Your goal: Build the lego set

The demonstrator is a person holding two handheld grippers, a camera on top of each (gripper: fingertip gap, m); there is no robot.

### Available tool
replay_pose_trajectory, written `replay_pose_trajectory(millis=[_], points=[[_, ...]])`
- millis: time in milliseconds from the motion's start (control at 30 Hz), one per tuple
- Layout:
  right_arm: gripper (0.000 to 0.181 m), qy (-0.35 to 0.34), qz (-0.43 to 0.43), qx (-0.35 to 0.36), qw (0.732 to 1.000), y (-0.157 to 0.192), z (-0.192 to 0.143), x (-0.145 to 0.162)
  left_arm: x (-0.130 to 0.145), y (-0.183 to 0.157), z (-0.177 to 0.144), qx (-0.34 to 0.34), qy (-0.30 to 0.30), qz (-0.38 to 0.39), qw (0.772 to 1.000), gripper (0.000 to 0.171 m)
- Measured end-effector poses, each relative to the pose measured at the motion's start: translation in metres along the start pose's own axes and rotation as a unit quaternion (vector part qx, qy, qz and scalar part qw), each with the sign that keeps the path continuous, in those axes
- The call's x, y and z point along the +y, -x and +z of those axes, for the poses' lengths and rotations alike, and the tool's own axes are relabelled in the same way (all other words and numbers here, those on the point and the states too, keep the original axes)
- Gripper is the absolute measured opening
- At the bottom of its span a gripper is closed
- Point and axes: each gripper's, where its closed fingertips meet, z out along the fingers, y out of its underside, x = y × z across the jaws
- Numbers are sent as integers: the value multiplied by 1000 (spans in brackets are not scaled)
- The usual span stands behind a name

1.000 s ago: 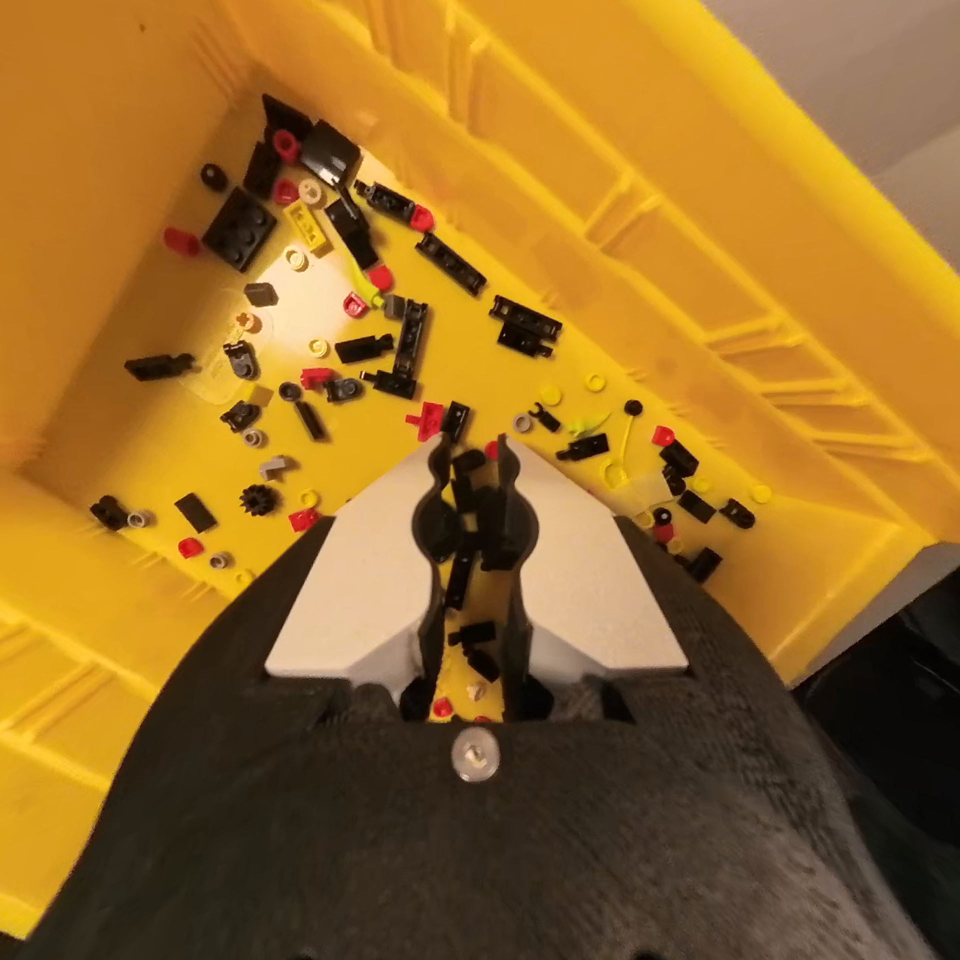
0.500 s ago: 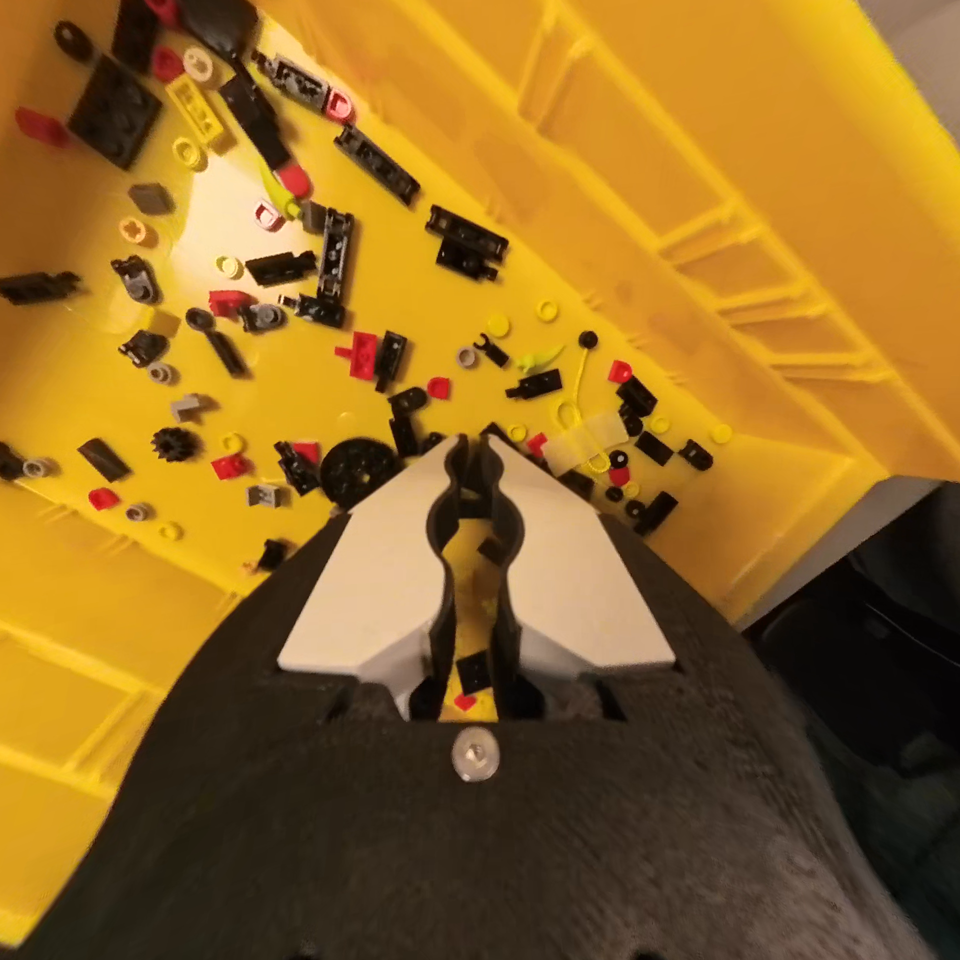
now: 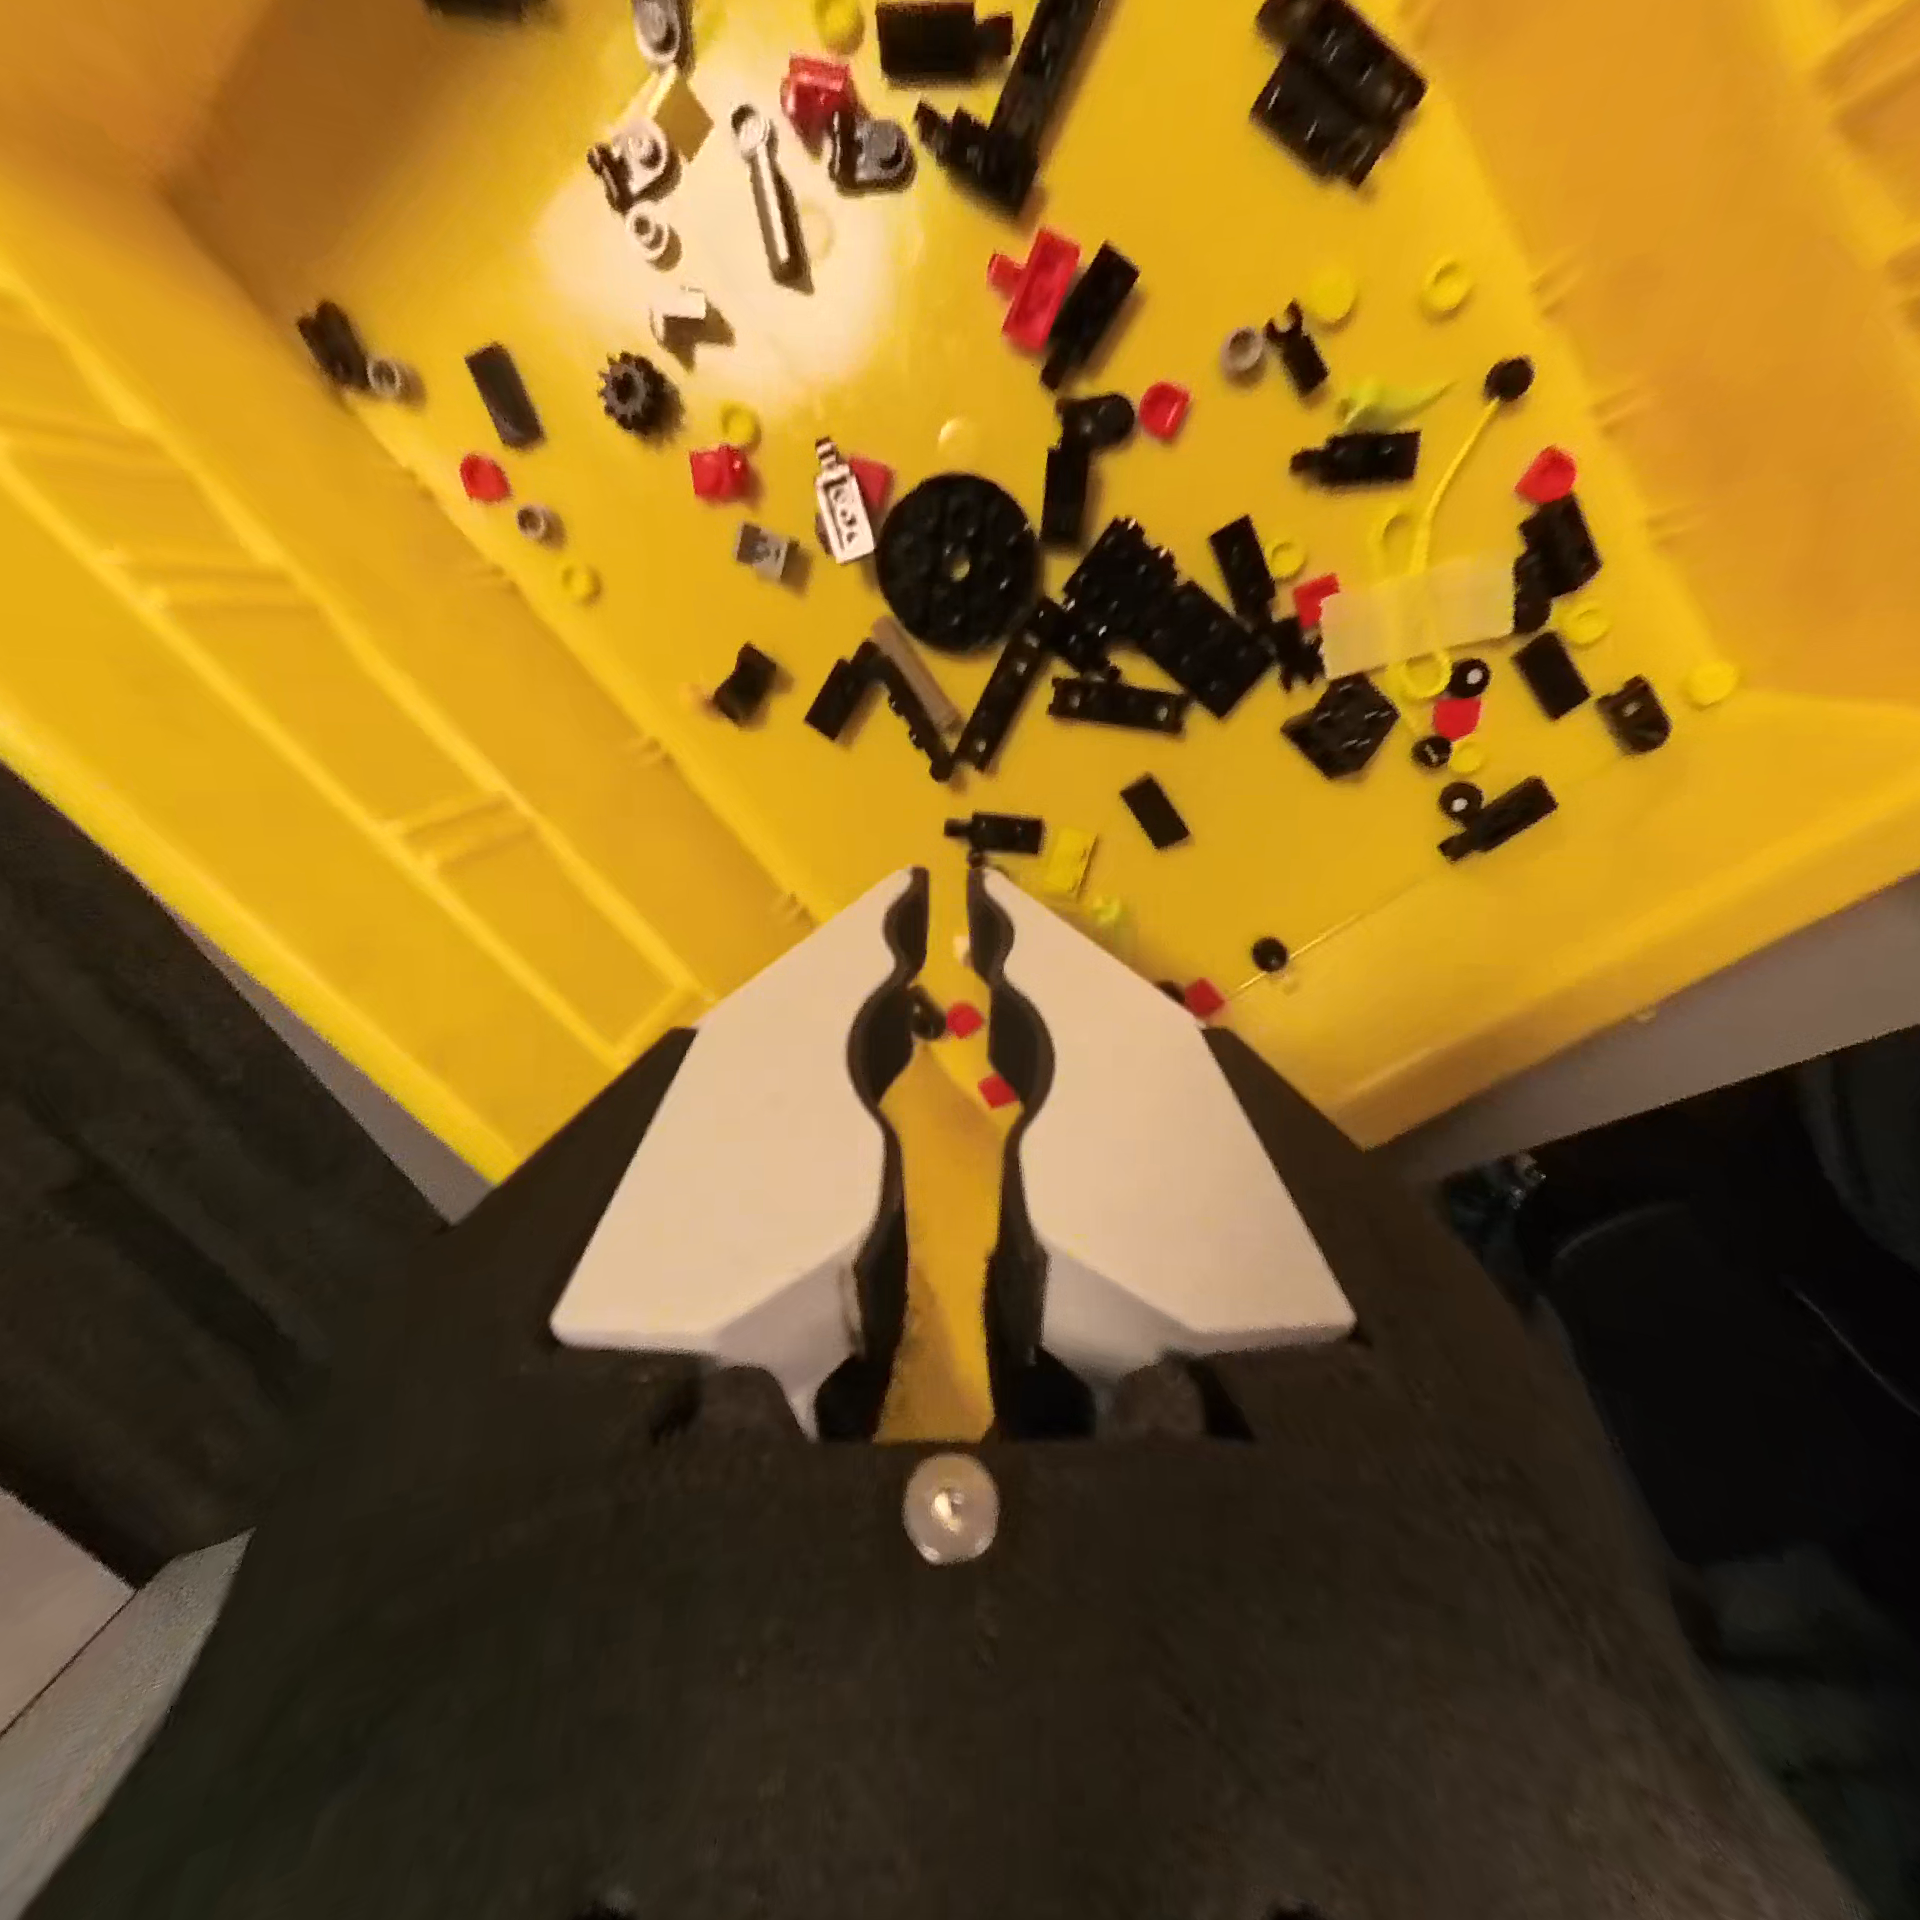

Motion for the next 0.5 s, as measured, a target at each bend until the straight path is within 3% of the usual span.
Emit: replay_pose_trajectory(millis=[500], points=[[1,1,-4,2,1000,1,-2,-1,-3,8,2,7,39,-5,999,8]])
